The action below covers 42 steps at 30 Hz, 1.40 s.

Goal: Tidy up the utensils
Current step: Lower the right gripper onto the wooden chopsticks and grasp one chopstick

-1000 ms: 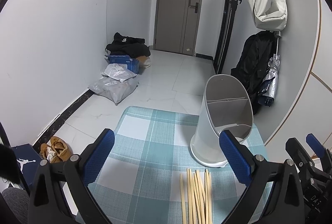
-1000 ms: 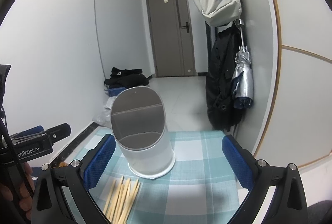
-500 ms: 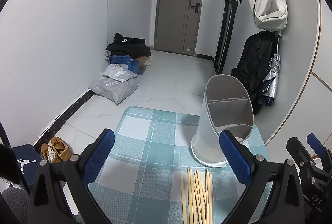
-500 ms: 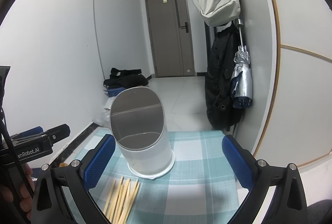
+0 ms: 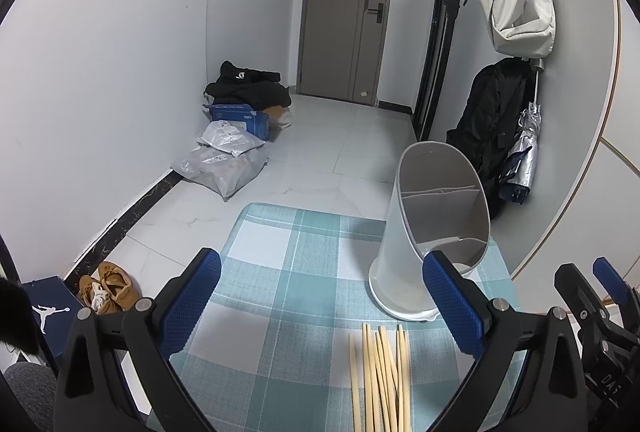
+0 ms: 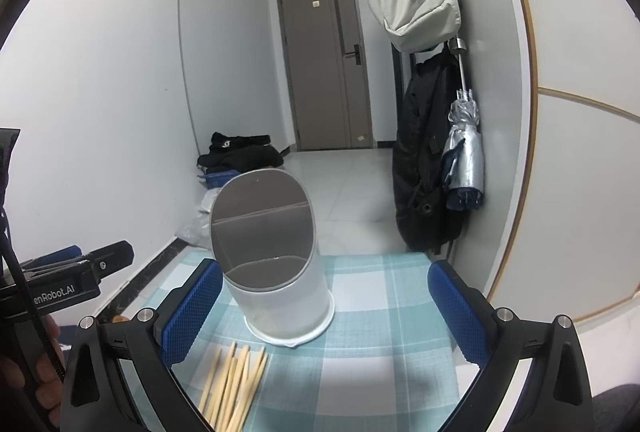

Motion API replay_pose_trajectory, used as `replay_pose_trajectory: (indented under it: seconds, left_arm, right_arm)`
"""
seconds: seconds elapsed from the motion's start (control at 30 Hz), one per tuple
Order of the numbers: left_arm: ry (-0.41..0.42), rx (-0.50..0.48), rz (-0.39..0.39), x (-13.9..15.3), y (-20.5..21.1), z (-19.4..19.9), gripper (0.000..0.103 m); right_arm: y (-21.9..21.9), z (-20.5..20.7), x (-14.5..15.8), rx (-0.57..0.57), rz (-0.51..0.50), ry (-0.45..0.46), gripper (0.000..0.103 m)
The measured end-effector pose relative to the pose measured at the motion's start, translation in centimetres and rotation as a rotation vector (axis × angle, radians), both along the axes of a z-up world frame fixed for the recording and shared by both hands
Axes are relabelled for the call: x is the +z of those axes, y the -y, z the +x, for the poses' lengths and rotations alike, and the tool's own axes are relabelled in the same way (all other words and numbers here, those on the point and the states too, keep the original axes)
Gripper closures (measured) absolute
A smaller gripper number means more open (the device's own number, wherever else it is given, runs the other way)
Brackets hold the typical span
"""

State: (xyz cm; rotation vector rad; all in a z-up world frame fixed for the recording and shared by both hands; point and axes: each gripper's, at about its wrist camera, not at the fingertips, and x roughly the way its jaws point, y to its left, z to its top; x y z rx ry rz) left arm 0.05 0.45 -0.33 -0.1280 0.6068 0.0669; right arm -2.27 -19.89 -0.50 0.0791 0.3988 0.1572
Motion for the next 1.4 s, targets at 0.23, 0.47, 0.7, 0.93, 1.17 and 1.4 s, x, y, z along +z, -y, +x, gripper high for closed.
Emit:
replay_pose_trajectory:
  seconds: [0.23, 0.47, 0.7, 0.93, 1.17, 1.4]
  left_arm:
    - [-0.014, 0.020, 0.033, -0.4, 0.1, 0.3, 0.004]
    - [-0.114, 0.077, 0.049, -2.3, -1.2, 1.5, 0.004]
    - [-0.179, 0.138, 0.030, -3.1, -3.0, 2.8, 0.003]
    - [-0.258, 0.178, -0.021, -4.4, -4.6, 3.5, 0.004]
    - [-0.321, 0.197, -0.086, -5.1, -5.2, 3.8, 0.004]
    - [-0.350, 0.207, -0.141, -5.1, -5.9, 4.2, 0.004]
  right_arm:
    - [-0.6, 0.5, -0.5, 0.028, -0.005, -0.039, 0.000]
    - [-2.4, 3.5, -4.0, 0.090, -0.040, -0.260, 0.011]
    - [-4.9, 6.8, -8.7, 0.167, -0.093, -0.506, 0.037]
    - [-6.0, 8.5, -11.7, 0.186, -0.148, -0.611, 0.058]
    - [-6.5, 8.9, -12.9, 0.225, -0.142, -0.644, 0.065]
    - [-7.4, 8.5, -13.0, 0.221, -0.172, -0.645, 0.066]
